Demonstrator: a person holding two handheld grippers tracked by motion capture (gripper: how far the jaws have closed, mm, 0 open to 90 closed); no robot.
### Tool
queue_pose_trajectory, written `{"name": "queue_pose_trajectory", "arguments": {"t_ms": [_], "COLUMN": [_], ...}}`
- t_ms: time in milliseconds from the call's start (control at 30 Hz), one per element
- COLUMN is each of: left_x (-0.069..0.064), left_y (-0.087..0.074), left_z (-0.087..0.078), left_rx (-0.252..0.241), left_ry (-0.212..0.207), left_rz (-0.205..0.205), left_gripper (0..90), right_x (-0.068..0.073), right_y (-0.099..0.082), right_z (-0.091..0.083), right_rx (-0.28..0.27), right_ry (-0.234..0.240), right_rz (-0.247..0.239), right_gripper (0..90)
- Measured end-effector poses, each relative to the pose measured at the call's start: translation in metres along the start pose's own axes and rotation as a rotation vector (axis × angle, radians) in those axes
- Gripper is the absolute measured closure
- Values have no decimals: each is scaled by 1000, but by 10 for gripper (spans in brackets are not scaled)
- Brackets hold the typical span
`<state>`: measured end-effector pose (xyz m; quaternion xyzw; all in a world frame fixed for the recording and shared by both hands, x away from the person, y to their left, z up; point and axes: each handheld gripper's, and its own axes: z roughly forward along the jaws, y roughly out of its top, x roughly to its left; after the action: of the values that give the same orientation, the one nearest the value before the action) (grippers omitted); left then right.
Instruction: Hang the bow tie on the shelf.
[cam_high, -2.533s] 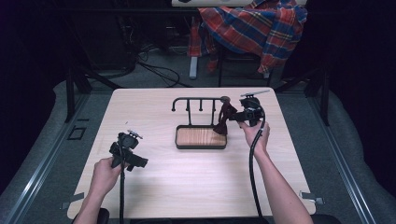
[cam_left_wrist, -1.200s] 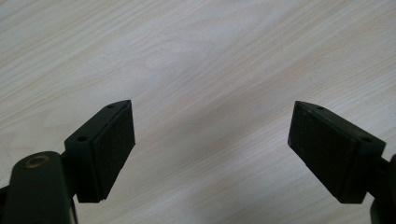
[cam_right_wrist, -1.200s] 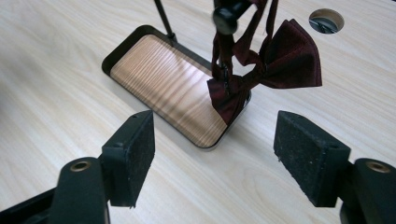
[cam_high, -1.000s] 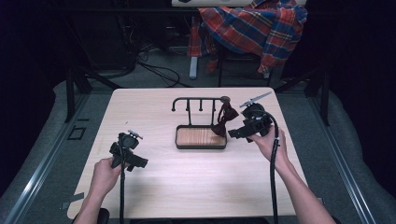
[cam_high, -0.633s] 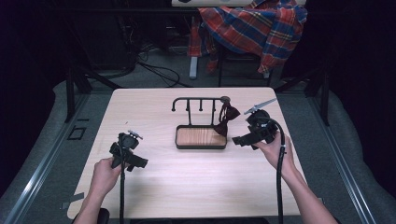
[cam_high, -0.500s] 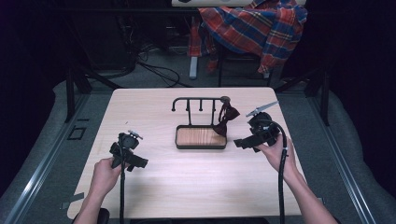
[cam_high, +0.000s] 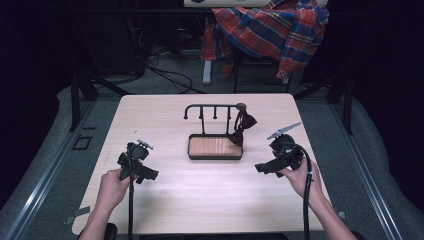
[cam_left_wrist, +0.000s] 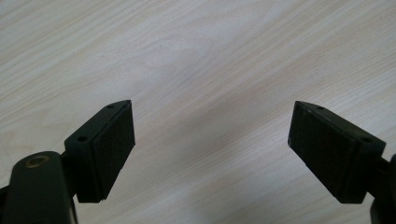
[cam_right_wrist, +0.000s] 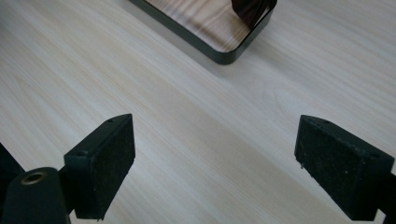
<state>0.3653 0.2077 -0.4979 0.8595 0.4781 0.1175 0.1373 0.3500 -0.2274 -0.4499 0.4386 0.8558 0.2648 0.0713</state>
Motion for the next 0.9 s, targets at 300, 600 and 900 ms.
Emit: {"name": "queue_pose_trajectory", "arguments": {"t_ms": [300, 600, 900], "left_x": [0, 0, -2], "left_y": [0, 0, 1], "left_z": [0, 1, 1], "left_rx": [2, 5, 7], "left_ry": [-1, 0, 1], "left_rz": [0, 3, 13], "left_gripper": [148, 148, 148], "right_x": [4, 3, 4], "right_y": [-14, -32, -47], "right_z": [5, 16, 34], "right_rx": [59, 126, 222], "right_ry": [8, 17, 22], "right_rz": [-15, -9, -9], "right_gripper": [112, 103, 104]}}
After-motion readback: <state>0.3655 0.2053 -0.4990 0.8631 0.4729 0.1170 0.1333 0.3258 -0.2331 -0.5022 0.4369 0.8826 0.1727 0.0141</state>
